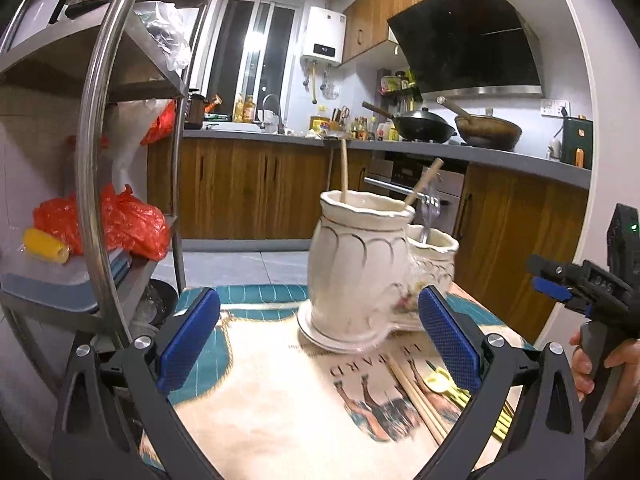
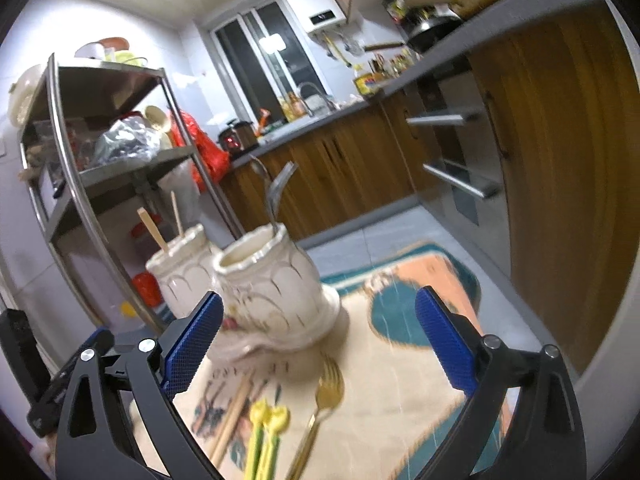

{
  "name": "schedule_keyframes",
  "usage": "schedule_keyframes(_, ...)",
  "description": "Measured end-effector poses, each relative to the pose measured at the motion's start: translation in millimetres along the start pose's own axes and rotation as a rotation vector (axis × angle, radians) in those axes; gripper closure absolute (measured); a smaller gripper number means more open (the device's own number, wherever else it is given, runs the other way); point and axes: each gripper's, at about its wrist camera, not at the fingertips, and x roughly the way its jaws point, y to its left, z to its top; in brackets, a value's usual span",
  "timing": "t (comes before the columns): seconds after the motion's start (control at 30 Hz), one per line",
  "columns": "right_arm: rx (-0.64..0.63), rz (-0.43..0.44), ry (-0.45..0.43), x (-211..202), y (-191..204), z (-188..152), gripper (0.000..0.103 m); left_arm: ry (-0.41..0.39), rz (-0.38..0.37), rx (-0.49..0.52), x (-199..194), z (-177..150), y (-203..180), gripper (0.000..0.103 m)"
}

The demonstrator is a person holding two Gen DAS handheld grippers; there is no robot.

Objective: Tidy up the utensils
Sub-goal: 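Open both tools to release the utensils and move back over the table, then grasp the gold fork with the right tool while the left tool grasps a chopstick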

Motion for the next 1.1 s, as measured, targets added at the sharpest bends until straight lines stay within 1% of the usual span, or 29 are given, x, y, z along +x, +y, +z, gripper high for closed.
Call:
schedule_keyframes(0.07, 0.012, -0.014, 0.019, -1.6, -3.0, -5.3, 0.007, 0.008, -0.005, 0.006, -2.9, -1.6, -4.1, 0.005)
schedule_keyframes(0.2, 0.009, -0.037, 0.041, -5.0, -5.5, -12.0, 0.007, 0.058, -0.002, 0.015, -2.0, -10.7, -12.0, 0.005)
schedule_keyframes(0.3, -0.011, -0.057, 0.062, -4.7, -2.4, -13.4, 0.007, 0.100, -0.006, 0.009, 0.6, -15.6, -16.6, 0.005)
schedule_keyframes(0.43, -0.043, -0.074, 0.110, 0.9, 0.8, -16.1, 0.007, 0.153, -0.007, 0.010, 6.2, -18.6, -23.5, 0.005)
schedule_keyframes(0.57, -0.077, -0.100, 0.159, 10.1, 2.7, -18.6, 0.007, 0.246, -0.025, 0.028, 16.5, -24.8, -32.6, 0.005)
schedule_keyframes(0.67, -0.109, -0.123, 0.192, 17.3, 6.6, -20.1, 0.007, 0.343, -0.051, 0.043, 28.0, -33.5, -39.8, 0.006)
schedule_keyframes(0.73, -0.128, -0.129, 0.211, 21.7, 10.5, -21.6, 0.007, 0.411, -0.044, 0.075, 37.6, -41.9, -45.9, 0.006)
schedule_keyframes(0.83, -0.152, -0.133, 0.222, 24.7, 14.5, -22.3, 0.007, 0.477, -0.037, 0.108, 47.4, -51.5, -51.5, 0.007)
schedule_keyframes(0.87, -0.162, -0.136, 0.224, 25.3, 15.7, -22.1, 0.007, 0.489, -0.035, 0.115, 49.6, -53.4, -52.5, 0.007)
schedule_keyframes(0.93, -0.172, -0.138, 0.225, 26.5, 17.4, -21.9, 0.007, 0.518, -0.033, 0.135, 53.3, -57.9, -54.8, 0.012)
schedule_keyframes(1.0, -0.169, -0.137, 0.229, 28.3, 18.0, -22.2, 0.007, 0.539, -0.036, 0.148, 55.0, -60.4, -57.0, 0.013)
schedule_keyframes(1.1, -0.163, -0.134, 0.240, 31.0, 18.2, -23.2, 0.007, 0.539, -0.032, 0.153, 54.4, -61.4, -57.3, 0.014)
